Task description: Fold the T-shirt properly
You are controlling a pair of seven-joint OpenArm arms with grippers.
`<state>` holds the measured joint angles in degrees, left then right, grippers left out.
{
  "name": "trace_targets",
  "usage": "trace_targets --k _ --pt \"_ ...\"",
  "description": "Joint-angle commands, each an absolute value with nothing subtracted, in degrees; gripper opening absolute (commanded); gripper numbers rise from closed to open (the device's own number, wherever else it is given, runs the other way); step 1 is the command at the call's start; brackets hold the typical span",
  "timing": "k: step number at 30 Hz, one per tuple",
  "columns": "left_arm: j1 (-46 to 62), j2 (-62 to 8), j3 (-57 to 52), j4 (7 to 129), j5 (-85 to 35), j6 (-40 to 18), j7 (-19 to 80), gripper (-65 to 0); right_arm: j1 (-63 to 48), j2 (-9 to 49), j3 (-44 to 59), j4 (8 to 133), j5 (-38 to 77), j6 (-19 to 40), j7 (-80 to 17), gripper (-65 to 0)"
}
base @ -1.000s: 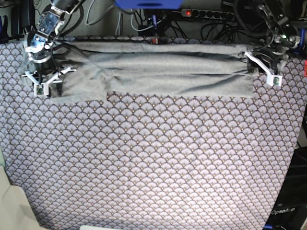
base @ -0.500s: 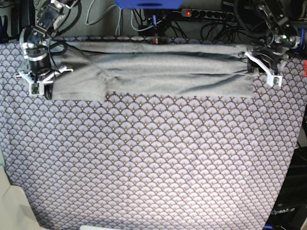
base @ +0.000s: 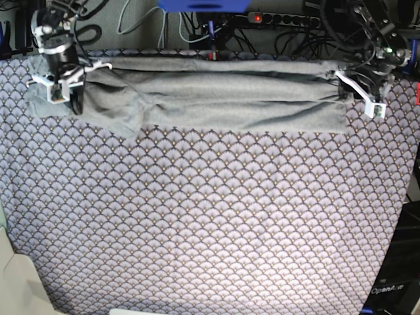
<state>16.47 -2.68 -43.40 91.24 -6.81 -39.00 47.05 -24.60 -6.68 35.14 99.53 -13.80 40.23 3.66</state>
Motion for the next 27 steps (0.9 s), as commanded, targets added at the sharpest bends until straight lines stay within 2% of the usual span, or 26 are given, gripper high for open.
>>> trace_targets --k 1,7,17,23,27 --pt "17.89 -2.15 -43.12 90.68 -3.47 -40.00 52.97 -41.7 -25.63 -6.37 35.30 101.23 -11.74 40.00 5.32 -65.0" --pt "17.80 -2.42 -43.12 90.68 -3.47 -40.00 52.97 -41.7 -30.11 -6.11 35.21 101.76 -9.71 40.00 5.67 -65.0" --pt "17.89 -2.51 -43.12 90.68 -3.47 -40.00 52.88 -41.7 -36.26 -6.20 35.82 101.41 -9.71 40.00 16.22 -65.0" --pt "17.98 -4.18 -43.12 90.33 -3.47 -40.00 52.88 -41.7 -35.91 -5.93 37.67 99.56 -9.71 40.00 16.66 -65.0" --pt "17.98 -4.79 -44.35 90.15 -3.47 -40.00 52.88 -41.7 -35.12 -3.12 38.46 97.63 -9.63 40.00 16.66 -65.0"
